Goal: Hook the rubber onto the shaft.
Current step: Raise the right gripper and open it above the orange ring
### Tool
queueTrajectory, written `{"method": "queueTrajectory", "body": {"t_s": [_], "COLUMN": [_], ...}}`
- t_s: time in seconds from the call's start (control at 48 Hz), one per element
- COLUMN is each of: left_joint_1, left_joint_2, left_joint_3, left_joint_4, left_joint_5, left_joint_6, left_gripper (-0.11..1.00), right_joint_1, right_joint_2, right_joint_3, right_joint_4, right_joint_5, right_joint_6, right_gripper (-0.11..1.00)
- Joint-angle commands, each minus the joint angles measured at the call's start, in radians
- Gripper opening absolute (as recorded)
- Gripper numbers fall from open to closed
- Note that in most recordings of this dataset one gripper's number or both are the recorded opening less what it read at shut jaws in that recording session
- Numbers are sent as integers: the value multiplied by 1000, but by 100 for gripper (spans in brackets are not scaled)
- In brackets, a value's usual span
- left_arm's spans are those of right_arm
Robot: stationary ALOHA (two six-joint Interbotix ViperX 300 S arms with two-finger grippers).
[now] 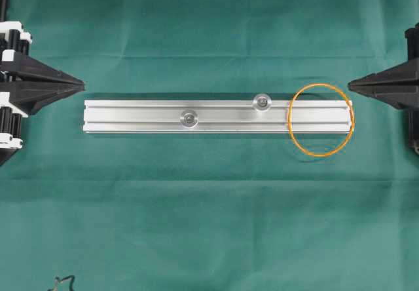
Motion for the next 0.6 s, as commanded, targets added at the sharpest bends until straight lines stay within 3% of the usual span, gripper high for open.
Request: {"method": "queueTrajectory", "body": {"t_s": [0.0,0.396,0.583], "left_joint_1": [-2,-2,-2], "left_joint_2": [3,-15,-15], "left_joint_3": [-23,-44,-58], "left_joint_4": [34,34,34], "left_joint_5": [23,83,215], "left_joint_6": [3,0,-5], "left_gripper": [0,0,0], "right_joint_1": [2,2,2], "right_joint_2": [5,0,5], "right_joint_3": [-17,-110,-141], "right_joint_4": [3,3,6], "right_joint_5": [-3,227,367], "right_joint_6": [-2,2,40], "right_gripper": [3,3,3]}}
